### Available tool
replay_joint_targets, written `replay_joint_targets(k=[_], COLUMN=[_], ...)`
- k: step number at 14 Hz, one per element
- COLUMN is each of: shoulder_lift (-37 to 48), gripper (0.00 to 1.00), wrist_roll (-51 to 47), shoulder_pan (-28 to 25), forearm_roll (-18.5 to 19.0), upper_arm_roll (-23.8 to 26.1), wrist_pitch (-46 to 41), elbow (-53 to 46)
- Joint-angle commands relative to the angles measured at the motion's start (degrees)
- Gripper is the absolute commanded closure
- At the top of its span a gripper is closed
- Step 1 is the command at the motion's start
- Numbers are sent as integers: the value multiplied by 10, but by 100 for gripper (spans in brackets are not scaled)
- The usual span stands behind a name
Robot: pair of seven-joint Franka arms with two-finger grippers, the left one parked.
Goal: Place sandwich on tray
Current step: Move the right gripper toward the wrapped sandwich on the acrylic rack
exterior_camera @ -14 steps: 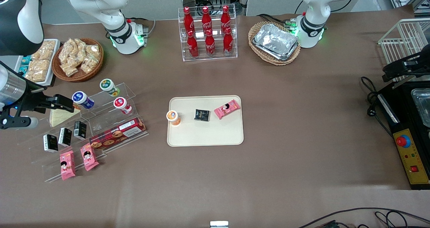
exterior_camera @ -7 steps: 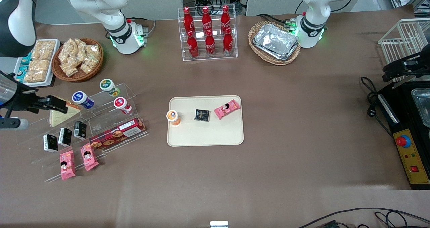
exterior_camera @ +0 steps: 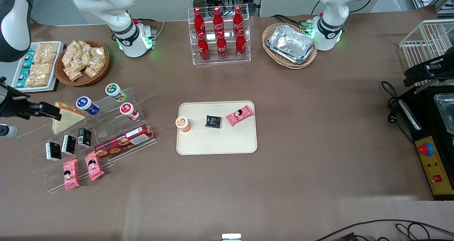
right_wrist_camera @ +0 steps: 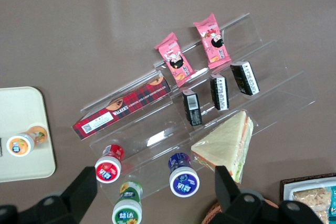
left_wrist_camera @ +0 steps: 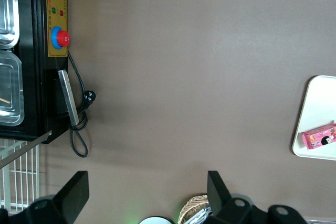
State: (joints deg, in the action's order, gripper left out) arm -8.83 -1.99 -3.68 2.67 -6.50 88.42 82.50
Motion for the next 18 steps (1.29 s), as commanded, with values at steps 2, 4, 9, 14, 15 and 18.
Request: replay_joint_targets(k=[2, 4, 9, 14, 15, 18], shoulder_lift=[19, 20, 25, 29, 37, 74], gripper=[0, 0, 0, 0, 0, 0], wrist_roll=[-91, -182, -340, -284, -282, -264], shoulder_pan=[-1, -4, -7, -7, -7, -7], forearm_roll=[3, 2, -11, -12, -13, -13], upper_arm_roll=[-22, -26, -39, -82, -84, -98], wrist_pitch=[-21, -48, -105, -99, -87, -31], elbow=[7, 7, 6, 22, 34, 100])
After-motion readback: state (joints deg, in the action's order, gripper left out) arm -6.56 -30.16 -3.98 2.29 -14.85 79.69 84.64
